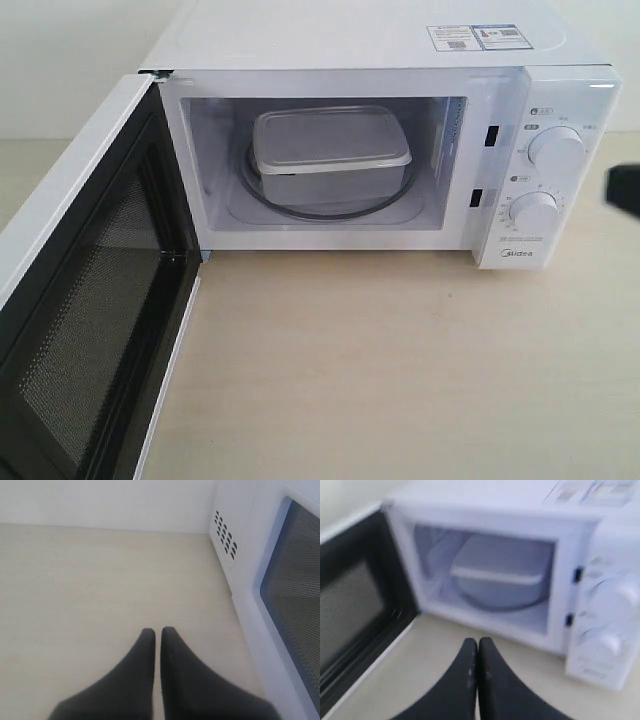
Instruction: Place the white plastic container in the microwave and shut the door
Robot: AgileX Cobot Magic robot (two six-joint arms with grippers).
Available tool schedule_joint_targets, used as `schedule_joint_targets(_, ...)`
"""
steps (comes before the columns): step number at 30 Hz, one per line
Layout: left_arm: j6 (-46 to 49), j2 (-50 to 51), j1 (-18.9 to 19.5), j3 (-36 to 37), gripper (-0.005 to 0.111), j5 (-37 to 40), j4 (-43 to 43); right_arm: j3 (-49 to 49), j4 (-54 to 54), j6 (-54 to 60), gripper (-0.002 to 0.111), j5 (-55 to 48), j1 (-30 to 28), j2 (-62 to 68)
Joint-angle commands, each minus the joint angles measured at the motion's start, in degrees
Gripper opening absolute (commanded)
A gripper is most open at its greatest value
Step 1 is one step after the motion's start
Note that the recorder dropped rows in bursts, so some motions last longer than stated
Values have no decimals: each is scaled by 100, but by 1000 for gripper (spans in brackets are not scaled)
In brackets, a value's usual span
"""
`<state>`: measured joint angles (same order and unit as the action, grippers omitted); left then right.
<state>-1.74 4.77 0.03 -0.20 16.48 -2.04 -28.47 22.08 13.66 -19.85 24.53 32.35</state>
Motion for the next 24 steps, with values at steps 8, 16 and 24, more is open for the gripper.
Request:
schedule_joint_targets(8, 4, -39, 37, 20, 4, -19, 12, 1405, -300, 87, 0, 804, -2304, -2857)
schedule_joint_targets(16, 4, -39, 37, 20, 4, -19, 12, 2032, -169, -20, 0, 1000, -2808, -3235)
schedule_joint_targets(24, 4, -39, 37, 20, 4, -19, 12, 2176, -169, -25, 0, 1192, -2808, -3235)
